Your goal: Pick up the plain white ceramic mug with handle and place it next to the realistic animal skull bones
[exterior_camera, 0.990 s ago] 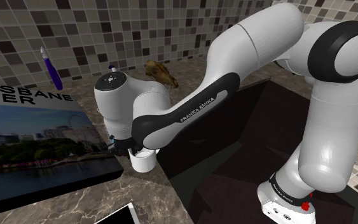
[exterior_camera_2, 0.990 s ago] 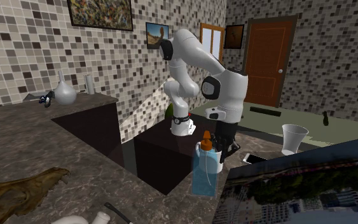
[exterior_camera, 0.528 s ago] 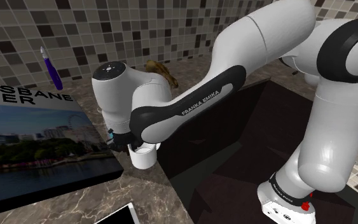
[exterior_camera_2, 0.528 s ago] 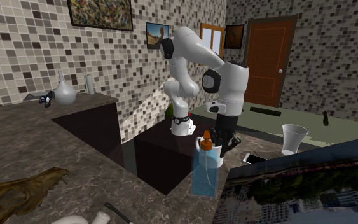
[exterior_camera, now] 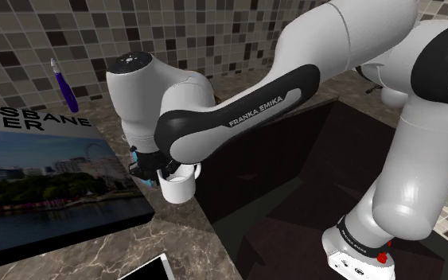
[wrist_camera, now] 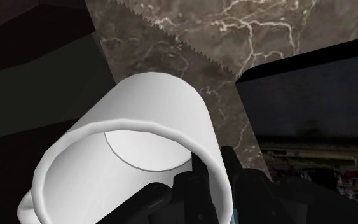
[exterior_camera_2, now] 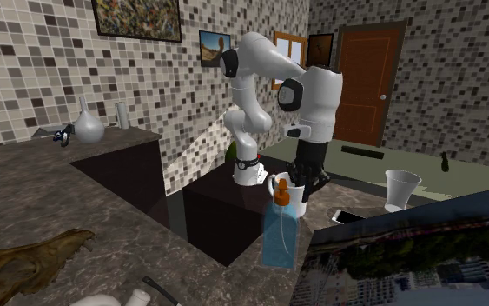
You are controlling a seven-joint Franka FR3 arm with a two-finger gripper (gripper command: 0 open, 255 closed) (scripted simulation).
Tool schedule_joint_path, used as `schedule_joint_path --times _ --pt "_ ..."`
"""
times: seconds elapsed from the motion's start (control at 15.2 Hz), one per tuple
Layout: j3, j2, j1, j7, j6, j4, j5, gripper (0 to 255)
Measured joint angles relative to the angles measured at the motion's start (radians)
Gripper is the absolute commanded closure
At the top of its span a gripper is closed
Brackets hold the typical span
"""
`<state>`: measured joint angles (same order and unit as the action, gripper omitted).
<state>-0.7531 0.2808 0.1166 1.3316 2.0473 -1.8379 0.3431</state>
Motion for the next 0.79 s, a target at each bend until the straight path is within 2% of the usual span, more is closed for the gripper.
schedule_joint_path --times 0.79 --pt "-0.019 -0.053 -0.01 -0.047 -0.14 0.107 -0.055 255"
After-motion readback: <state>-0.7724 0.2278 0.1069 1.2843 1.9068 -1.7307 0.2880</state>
